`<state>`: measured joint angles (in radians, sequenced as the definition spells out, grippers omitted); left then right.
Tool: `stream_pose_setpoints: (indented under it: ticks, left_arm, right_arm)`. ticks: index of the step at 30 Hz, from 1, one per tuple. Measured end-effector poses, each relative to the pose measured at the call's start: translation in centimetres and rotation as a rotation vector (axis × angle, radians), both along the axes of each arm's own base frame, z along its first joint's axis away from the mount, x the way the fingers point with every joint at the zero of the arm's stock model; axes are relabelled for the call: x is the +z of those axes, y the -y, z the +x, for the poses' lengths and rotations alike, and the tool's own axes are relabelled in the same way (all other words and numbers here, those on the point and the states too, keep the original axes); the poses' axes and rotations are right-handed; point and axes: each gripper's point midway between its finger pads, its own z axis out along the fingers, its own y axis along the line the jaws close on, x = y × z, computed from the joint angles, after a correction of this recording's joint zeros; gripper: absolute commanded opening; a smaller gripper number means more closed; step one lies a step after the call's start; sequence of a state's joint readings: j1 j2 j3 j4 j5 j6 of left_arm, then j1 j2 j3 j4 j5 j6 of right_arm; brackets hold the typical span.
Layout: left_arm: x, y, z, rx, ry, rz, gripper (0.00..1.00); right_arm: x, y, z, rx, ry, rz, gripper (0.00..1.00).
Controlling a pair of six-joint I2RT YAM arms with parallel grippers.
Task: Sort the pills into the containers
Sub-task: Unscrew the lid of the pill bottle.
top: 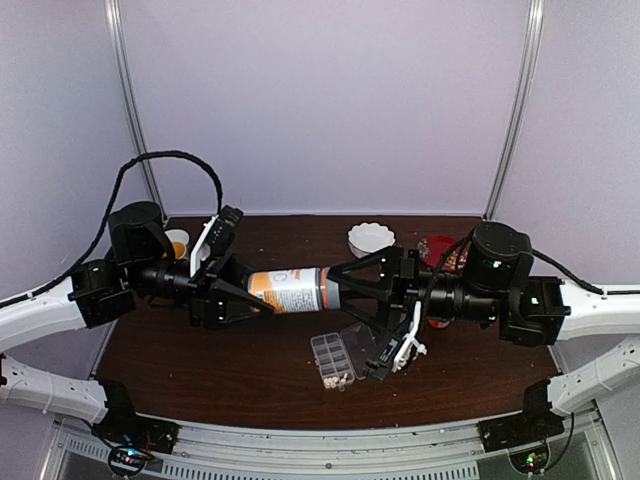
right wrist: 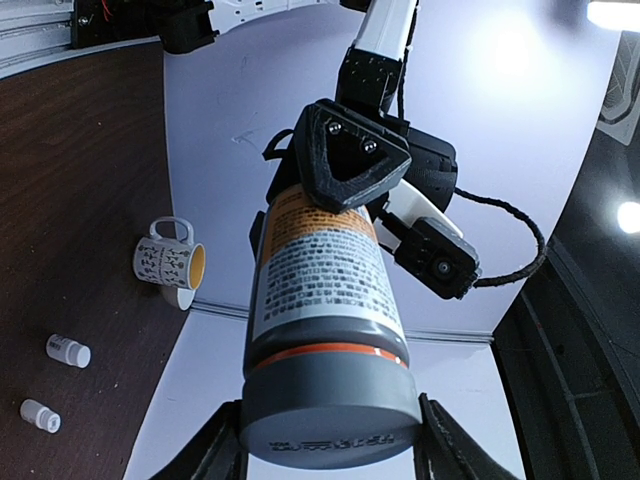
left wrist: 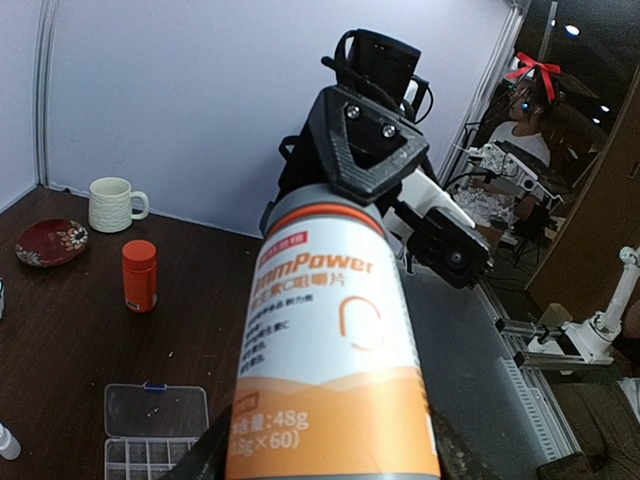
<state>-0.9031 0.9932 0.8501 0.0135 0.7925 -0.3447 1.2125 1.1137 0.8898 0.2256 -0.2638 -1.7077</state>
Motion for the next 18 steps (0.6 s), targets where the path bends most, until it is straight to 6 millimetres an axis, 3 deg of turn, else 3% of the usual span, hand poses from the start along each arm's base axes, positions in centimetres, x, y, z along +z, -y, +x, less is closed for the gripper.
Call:
stream_pose_setpoints:
  ticks: [14,16,18]
  left_arm:
    - [-0.19,-0.30,-0.57,-0.004,0.055,-0.008,0.00]
    - [-0.24,-0.30,-0.57,-0.004,0.057,-0.008,0.00]
    - [-0.20,-0.30,-0.56,-0.004,0.058,-0.010,0.00]
  right_arm:
    - [-0.14,-0.04,-0.73,0.021,0.003,-0.004,0.54]
    - [-0.19,-0.04,-0.74,0.021,0.005,-0.006,0.57]
    - [-0.19,-0.04,-0.73,0.021,0.007,-0.006,0.68]
